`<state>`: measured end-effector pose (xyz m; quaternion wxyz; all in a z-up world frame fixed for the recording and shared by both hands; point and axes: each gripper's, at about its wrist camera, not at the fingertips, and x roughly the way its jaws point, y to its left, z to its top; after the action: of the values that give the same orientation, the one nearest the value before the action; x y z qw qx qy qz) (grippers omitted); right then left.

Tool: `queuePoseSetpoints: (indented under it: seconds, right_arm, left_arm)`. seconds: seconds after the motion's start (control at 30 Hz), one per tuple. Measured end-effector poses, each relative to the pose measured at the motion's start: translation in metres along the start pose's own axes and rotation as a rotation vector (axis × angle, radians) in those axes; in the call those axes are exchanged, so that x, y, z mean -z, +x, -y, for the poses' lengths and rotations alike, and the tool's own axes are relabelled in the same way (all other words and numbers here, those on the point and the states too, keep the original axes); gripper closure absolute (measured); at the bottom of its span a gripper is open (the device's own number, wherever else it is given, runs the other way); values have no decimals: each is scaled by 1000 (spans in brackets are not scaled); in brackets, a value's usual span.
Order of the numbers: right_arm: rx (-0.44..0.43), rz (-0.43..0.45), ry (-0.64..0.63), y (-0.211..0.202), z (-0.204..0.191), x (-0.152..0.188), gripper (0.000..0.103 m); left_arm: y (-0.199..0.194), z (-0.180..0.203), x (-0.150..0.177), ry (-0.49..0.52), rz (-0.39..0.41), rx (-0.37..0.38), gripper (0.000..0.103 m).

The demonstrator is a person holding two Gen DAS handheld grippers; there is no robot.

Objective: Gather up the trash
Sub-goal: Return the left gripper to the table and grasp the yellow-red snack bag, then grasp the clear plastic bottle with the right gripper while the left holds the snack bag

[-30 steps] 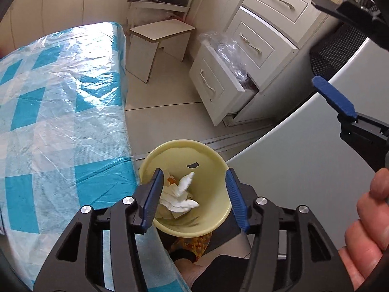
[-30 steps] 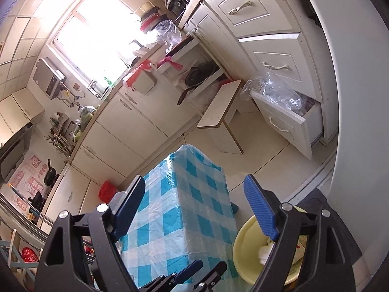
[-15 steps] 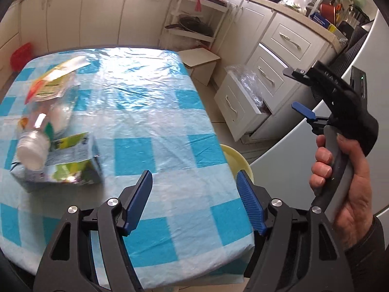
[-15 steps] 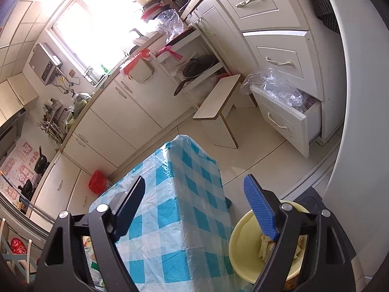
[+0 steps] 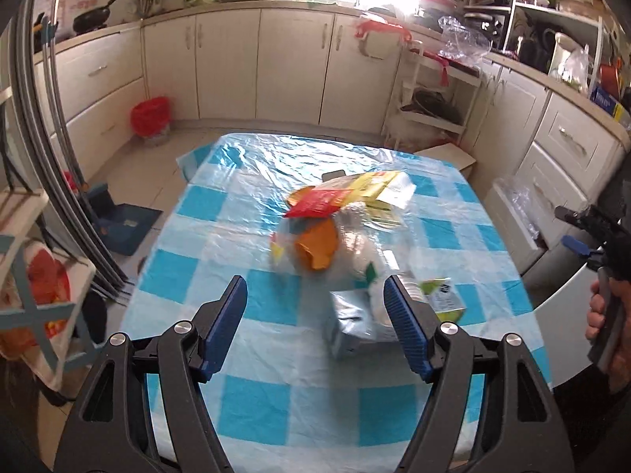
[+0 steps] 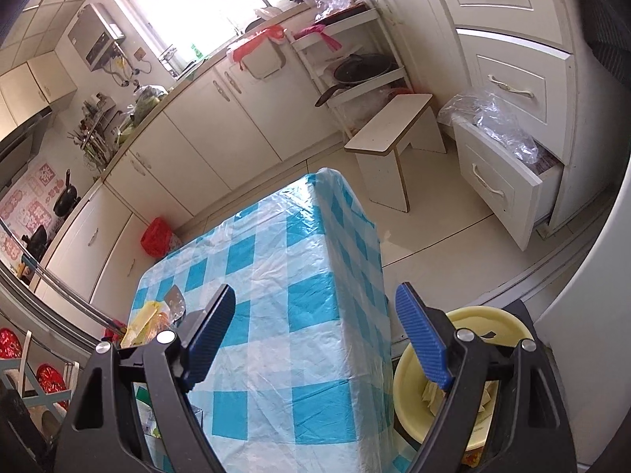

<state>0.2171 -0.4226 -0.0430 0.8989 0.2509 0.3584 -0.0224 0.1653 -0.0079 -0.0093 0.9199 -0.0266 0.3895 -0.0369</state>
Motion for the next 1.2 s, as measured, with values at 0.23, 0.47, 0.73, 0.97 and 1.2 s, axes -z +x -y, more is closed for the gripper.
queuePoseSetpoints:
  seconds: [0.23,0.47,0.73,0.97,1.2]
  right_arm:
    - [9,-41,-40,15,-10,6,23]
    - [-7,-73,-22,25,-12,7,23]
    - [-24,-95,-26,31,-16,8,23]
    - [-25,-122,-47,38,-24,10,23]
    - [-30,-155,-101,48,-41,16,23]
  left_arm:
    - [60,5,-22,238,-24,-80,35]
    - [118,28,-34,402,-47,-134,35]
    - [134,30,-53,424,-37,-27,75]
    - [121,24,-64,306,-11,29,101]
    - [62,-21,-56,57,57,102,101]
